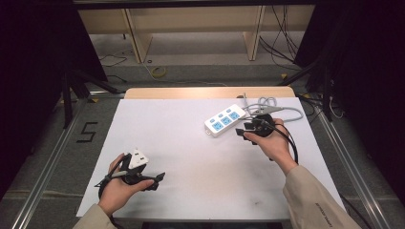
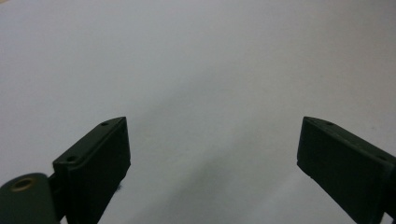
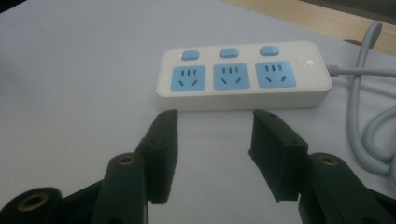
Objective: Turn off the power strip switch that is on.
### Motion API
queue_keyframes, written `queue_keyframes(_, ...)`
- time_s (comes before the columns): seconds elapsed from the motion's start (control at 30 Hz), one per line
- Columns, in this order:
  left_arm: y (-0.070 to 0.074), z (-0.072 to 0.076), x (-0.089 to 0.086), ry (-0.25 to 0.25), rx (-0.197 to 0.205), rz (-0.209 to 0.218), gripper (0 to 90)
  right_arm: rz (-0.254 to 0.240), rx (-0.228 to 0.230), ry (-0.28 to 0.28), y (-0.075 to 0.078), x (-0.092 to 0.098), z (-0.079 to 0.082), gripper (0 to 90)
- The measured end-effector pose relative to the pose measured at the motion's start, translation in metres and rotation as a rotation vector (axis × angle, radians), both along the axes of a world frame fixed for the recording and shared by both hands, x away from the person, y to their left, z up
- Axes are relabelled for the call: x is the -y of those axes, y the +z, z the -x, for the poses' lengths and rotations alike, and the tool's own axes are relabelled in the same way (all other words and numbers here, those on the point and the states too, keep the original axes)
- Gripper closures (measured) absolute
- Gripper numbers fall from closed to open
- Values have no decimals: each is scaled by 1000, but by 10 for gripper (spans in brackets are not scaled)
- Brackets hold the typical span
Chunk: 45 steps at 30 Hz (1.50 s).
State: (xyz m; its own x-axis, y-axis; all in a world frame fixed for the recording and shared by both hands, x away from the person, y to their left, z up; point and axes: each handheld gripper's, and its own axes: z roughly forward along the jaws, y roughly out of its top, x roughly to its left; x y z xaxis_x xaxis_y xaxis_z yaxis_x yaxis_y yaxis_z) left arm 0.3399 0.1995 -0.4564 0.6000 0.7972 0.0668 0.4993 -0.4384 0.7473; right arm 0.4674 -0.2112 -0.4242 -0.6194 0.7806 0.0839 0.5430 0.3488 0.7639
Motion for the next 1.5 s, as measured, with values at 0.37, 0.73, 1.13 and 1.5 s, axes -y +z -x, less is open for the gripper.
queue_keyframes(0.37, 0, 0, -1, 3, -2, -2, 93, 4, 4, 26, -2, 9, 19, 476)
queue_keyframes(0.73, -1, 0, -1, 4, -3, 0, 93, -19, 16, 50, -6, 18, 55, 400)
queue_keyframes(1.13, 0, 1, -1, 4, -3, 0, 93, -53, 39, 40, -17, 35, 94, 333)
queue_keyframes(1.5, 1, 2, -1, -2, 3, 2, 93, -60, 40, 45, -25, 45, 124, 321)
